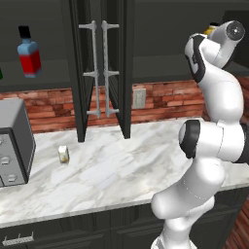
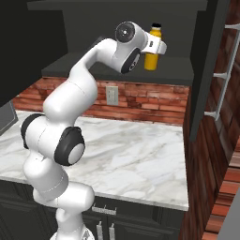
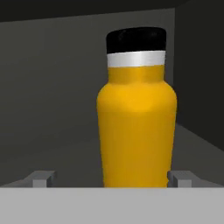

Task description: Sort all alcoholic drinks to one cabinet, and non-alcoholic drinks to the other.

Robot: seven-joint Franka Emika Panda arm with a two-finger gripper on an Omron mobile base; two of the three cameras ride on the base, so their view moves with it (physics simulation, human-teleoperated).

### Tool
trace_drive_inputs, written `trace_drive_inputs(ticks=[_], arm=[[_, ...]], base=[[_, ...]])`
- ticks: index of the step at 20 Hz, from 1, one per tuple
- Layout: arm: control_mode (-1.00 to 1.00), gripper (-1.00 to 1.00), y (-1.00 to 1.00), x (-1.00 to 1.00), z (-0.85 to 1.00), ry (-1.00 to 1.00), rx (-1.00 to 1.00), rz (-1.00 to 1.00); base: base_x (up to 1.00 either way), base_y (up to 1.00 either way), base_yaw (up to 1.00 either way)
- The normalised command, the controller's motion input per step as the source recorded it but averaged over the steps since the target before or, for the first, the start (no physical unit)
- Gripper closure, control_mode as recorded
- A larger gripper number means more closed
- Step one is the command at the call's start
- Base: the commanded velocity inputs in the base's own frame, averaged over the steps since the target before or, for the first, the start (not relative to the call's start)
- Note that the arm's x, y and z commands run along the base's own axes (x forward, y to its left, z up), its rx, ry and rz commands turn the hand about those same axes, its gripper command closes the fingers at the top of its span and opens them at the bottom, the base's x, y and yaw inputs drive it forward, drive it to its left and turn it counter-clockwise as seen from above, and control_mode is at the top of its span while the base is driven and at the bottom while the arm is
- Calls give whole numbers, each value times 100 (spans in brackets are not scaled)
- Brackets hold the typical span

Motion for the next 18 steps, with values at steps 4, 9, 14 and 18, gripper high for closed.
trace_drive_inputs(ticks=[4,9,14,18], arm=[[-100,-100,0,0,0,1,0,1],[-100,-100,0,0,0,1,-1,1],[-100,-100,0,-29,0,1,-1,1],[-100,-100,0,-40,0,0,-1,1]], base=[[0,0,0],[0,0,0],[0,0,0],[0,0,0]])
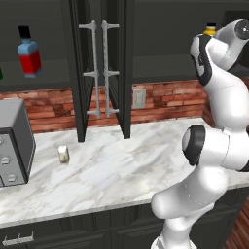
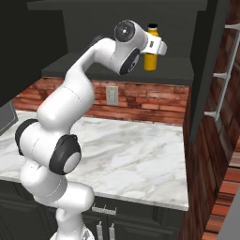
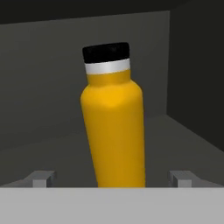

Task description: Sort all alcoholic drinks to one cabinet, and non-alcoholic drinks to the other.

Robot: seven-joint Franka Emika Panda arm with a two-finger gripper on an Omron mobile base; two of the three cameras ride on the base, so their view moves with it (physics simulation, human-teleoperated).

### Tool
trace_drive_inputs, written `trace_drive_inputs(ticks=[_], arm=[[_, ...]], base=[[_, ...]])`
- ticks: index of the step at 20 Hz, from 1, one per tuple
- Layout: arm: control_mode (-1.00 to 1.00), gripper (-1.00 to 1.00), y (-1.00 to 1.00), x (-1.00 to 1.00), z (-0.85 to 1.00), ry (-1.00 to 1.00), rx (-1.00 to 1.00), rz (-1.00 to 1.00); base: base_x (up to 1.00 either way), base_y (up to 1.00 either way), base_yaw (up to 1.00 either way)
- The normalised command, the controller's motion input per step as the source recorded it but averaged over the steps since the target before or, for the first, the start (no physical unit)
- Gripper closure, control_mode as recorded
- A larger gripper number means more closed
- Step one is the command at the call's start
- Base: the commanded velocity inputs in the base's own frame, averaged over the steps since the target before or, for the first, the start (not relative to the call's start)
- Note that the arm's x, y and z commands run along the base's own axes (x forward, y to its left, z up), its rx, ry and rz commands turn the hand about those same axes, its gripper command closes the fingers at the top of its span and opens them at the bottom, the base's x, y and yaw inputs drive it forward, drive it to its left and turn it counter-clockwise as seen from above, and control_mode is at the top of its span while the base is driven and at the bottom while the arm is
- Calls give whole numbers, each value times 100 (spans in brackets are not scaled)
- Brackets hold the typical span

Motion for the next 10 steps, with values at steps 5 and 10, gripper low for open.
trace_drive_inputs(ticks=[5,10], arm=[[-100,-100,0,-44,0,1,-1,1],[-100,-100,2,-45,0,1,-1,1]], base=[[0,0,0],[0,0,0]])
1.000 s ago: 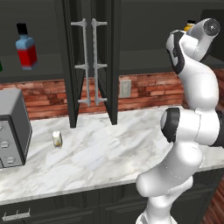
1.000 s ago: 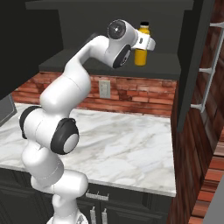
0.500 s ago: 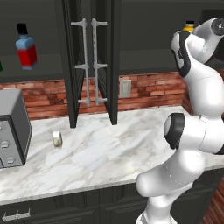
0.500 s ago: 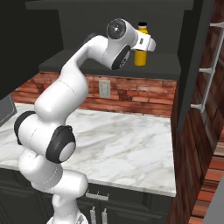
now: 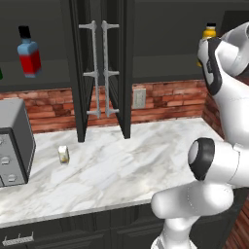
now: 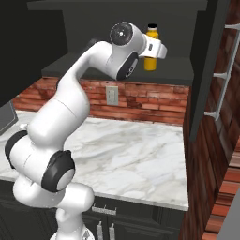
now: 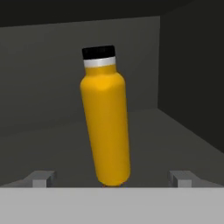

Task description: Sort all alcoholic drinks to one cabinet, and non-alcoholic drinks to the other.

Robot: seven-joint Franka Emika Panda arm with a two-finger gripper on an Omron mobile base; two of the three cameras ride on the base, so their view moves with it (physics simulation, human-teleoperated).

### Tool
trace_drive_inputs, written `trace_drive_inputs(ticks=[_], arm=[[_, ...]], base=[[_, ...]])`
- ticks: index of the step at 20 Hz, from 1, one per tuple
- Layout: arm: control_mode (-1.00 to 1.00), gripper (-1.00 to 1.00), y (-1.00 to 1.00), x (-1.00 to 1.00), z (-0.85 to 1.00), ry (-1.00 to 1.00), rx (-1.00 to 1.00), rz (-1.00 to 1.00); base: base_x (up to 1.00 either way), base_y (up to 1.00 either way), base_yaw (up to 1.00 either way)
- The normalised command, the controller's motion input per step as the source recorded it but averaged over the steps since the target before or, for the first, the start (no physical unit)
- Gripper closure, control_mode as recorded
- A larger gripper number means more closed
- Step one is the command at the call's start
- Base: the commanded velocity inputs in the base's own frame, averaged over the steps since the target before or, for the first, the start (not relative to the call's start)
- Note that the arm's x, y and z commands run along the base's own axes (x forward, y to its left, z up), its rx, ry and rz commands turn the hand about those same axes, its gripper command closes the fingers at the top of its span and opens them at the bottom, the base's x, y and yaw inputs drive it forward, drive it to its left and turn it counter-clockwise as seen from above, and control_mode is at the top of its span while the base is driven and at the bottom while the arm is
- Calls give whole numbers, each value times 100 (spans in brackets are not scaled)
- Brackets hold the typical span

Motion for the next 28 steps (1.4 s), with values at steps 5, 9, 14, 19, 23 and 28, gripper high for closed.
trace_drive_inputs(ticks=[5,9,14,19,23,28], arm=[[-100,-100,7,-50,0,0,-2,1],[-100,-100,8,-49,0,0,0,1],[-100,-100,10,-49,0,0,0,0],[-100,-100,14,-49,1,0,-1,0],[-100,-100,16,-49,3,0,-1,0],[-100,-100,23,-42,1,0,-2,0]], base=[[0,0,0],[0,0,0],[0,0,0],[0,0,0],[0,0,0],[0,0,0]])
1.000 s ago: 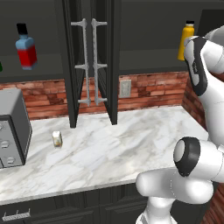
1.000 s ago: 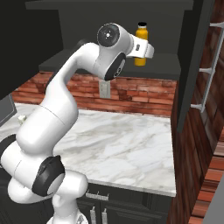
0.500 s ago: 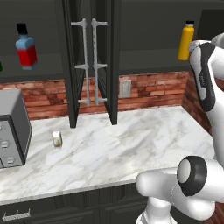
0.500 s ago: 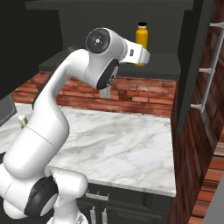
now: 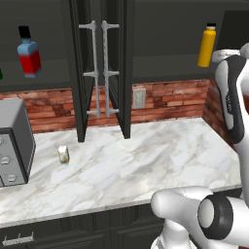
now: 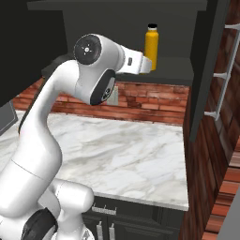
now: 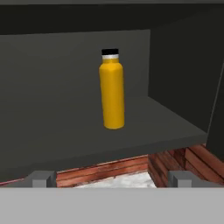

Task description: Sort all alcoholic drinks to one cabinet, and non-alcoholic drinks to the other.

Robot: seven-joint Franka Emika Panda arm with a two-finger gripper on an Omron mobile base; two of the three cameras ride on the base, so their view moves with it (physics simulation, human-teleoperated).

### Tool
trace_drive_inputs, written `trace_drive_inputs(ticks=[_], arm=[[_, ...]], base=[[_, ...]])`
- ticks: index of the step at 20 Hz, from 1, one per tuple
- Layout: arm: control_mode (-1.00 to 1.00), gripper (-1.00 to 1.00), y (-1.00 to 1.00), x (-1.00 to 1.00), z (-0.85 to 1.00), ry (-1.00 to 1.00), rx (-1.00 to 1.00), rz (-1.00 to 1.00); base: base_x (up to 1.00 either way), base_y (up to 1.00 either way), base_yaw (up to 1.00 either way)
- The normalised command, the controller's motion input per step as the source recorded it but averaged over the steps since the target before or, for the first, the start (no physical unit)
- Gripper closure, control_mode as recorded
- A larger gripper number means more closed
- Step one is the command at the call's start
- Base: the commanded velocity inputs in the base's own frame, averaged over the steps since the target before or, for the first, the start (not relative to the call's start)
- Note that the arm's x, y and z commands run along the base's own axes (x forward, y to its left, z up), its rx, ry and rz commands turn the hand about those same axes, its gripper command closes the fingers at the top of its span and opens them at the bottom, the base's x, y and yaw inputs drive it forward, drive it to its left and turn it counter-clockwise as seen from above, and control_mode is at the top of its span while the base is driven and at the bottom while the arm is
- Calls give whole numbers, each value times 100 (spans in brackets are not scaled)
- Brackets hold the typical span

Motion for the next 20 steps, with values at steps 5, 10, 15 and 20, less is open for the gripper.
trace_drive_inputs(ticks=[5,10,15,20], arm=[[-100,-100,27,-39,0,0,-3,0],[-100,-100,27,-39,0,0,-3,0],[-100,-100,24,-41,1,0,-3,0],[-100,-100,26,-39,1,0,-3,0]], base=[[0,0,0],[0,0,0],[0,0,0],[0,0,0]])
